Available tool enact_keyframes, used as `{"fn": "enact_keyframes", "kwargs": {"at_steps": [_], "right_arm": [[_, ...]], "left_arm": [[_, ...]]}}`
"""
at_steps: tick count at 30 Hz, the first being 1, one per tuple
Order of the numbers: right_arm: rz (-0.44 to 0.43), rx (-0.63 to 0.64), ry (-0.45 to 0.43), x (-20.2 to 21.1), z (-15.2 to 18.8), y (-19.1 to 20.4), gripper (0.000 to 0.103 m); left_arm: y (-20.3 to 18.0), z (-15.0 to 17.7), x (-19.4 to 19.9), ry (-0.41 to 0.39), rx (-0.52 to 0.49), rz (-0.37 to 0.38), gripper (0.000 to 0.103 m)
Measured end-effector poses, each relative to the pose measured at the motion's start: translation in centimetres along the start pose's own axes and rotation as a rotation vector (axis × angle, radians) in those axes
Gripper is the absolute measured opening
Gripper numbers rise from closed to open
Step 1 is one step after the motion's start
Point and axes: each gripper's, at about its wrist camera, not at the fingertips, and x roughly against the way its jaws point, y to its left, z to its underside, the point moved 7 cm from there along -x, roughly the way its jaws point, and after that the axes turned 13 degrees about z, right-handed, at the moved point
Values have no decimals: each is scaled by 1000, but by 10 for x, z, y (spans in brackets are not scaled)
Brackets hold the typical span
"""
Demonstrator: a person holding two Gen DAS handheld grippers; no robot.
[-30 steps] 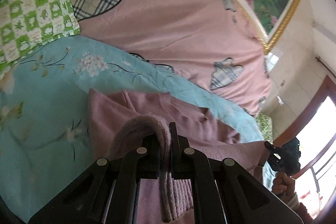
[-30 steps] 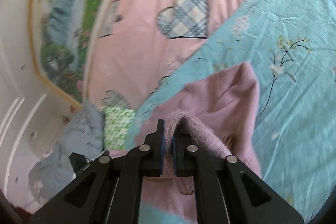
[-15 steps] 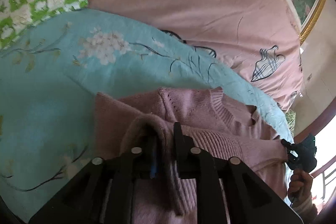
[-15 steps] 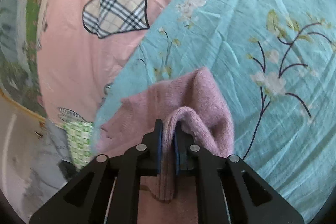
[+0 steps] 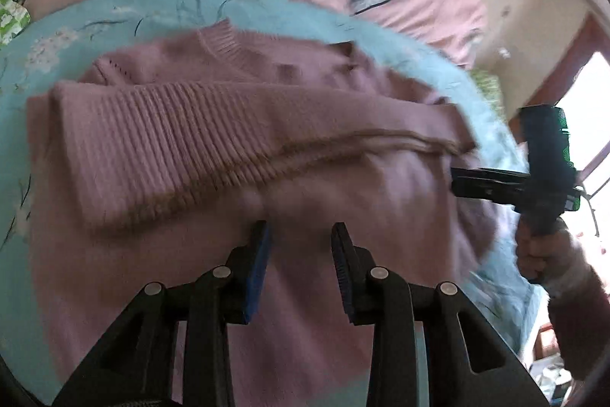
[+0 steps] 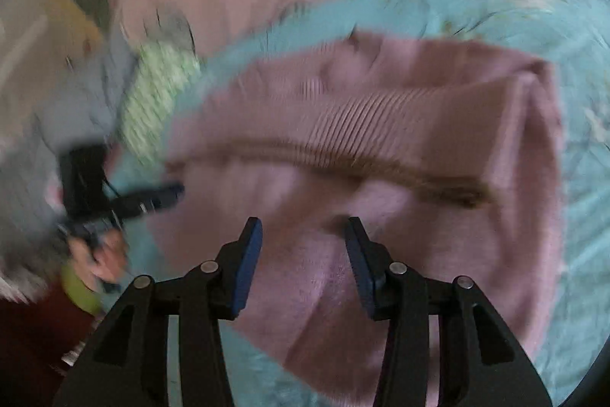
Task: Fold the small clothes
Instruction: 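Lay the hem onto the collar and open both grippers, then press and smooth the folded sweater with both grippers open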
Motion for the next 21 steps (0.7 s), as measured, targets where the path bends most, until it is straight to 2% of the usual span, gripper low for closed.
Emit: {"fn": "enact_keyframes", "kwargs": {"at_steps": [3,5,6,7,10,12,18,21], "right_arm": [[105,-49,-35,-10,-28,-25,45],[238,-119,-100,-8,-55,-57,45],[274,-169,-139,-3,-64,-70,45],[292,-268,-214,7,-75,-92,45],[250,-437,-330,33,-81,-115,47],[216,-467,-353,43,-75,-116,47],[120,-443,-321,54,-31,-95,47],[90,-416,-288,54,-6,-72,47]], "left_arm": [[27,-34,-7,-50,20,-83,30],[46,-61,2,-137,41,-167,30],[62,-76,11,-195,69,-244,30],[73,-84,19,-234,104,-281,29],[90,-96,43,-334,209,-275,33],[89,-91,53,-356,241,-252,34],[45,-41,54,-296,192,-220,35],[21,-8,57,-285,197,-170,41]]}}
